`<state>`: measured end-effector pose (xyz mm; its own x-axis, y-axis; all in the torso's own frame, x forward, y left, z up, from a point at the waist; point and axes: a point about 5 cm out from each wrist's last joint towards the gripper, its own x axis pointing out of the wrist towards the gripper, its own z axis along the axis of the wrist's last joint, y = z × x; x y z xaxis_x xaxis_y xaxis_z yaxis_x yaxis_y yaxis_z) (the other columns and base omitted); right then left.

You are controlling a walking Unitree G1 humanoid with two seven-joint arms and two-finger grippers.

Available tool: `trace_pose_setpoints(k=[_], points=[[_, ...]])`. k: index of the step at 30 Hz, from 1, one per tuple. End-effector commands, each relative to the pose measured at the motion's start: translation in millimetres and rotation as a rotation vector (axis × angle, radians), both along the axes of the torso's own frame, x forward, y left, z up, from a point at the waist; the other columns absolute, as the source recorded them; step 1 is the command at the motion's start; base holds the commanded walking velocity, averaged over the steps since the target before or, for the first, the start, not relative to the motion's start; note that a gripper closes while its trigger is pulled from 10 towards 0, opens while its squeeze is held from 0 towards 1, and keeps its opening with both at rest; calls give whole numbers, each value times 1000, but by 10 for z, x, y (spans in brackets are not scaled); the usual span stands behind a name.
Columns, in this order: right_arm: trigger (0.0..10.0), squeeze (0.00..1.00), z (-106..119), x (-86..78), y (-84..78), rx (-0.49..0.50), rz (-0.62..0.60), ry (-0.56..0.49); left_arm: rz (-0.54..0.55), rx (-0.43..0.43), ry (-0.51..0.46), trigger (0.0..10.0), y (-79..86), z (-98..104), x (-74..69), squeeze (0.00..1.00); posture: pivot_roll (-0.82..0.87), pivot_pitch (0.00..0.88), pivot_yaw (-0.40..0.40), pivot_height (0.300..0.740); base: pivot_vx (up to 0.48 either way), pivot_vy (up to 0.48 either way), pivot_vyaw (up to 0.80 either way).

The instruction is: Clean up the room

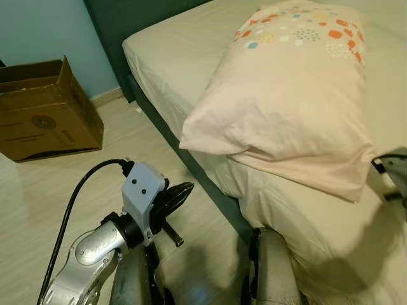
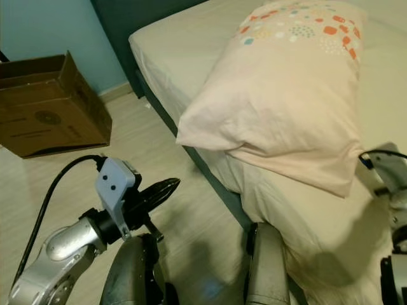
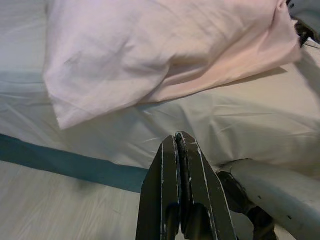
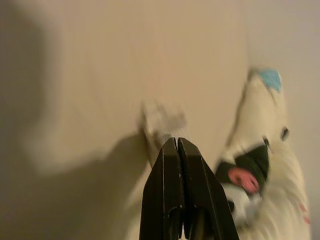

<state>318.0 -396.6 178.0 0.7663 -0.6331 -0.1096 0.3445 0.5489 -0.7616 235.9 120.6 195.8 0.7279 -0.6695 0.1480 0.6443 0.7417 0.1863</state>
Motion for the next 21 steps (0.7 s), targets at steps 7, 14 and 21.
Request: trace_pose_setpoints(k=[7,14,21], points=[[0,0,237,381,462,28,220,-141,24,20,11,10000,50,-59,29,0,110,341,28,528,0,0,0],[10000,1000,64,273,349,25,158,-54,24,17,22,10000,39,-89,-8,0,109,354,22,528,0,0,0],[10000,1000,73,79,75,121,10,-162,15,9,26,10000,10,-87,-17,0,120,361,35,528,0,0,0]])
